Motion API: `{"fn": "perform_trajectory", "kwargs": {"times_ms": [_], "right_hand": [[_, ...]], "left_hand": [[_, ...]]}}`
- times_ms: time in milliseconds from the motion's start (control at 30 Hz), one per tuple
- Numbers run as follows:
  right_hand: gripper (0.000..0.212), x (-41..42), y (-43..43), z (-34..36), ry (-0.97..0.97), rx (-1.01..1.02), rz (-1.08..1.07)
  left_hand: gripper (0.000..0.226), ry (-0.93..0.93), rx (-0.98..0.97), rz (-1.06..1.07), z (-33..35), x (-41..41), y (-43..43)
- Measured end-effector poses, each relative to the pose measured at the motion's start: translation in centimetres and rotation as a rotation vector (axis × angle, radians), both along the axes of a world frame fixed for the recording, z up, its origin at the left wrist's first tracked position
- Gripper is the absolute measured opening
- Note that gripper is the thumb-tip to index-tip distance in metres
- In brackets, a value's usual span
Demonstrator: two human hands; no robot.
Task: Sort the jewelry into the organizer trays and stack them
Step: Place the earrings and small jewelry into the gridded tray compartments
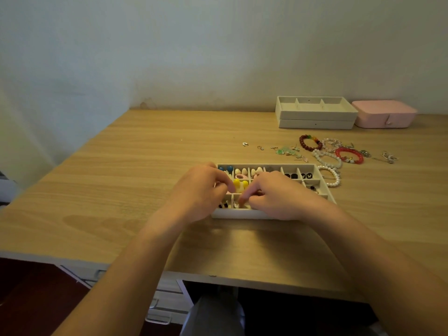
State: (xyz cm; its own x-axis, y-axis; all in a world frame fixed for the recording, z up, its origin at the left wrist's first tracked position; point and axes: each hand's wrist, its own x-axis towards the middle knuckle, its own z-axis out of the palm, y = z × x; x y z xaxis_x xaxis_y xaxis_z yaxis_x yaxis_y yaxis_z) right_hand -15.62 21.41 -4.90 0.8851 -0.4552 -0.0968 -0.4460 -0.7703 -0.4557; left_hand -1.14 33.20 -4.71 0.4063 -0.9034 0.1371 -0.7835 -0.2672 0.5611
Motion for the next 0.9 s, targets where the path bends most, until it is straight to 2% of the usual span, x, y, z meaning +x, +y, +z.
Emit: {"fn": "perform_trajectory", "kwargs": {"times_ms": [267,467,600,800,900], "right_hand": [[0.024,1.0,-1.8,2.0,-0.189,0.02,-0.104],[0.019,4.7,-7.9,2.3,-0.291,0.02,-0.28],[0.024,7.1,-12.3,1.4,-0.197,0.01,-0.374],[0.023,11.1,-14.8,0.4,-0.083,-0.005,-0.337],[0.025,12.7,-15.1,-0.4,-0.051,-0.054,-0.346]], "left_hand": [[0.03,0.06,-0.101,0.01,2.2,1.3,-2.4],[0.021,0.102,-0.046,0.082,2.5,4.4,-8.7],[0.018,0.153,-0.003,0.137,1.3,6.5,-12.7],[0.024,0.164,0.15,0.134,-0.7,8.7,-17.1],[0.027,0.152,0.147,0.107,-1.2,9.0,-18.0]]}}
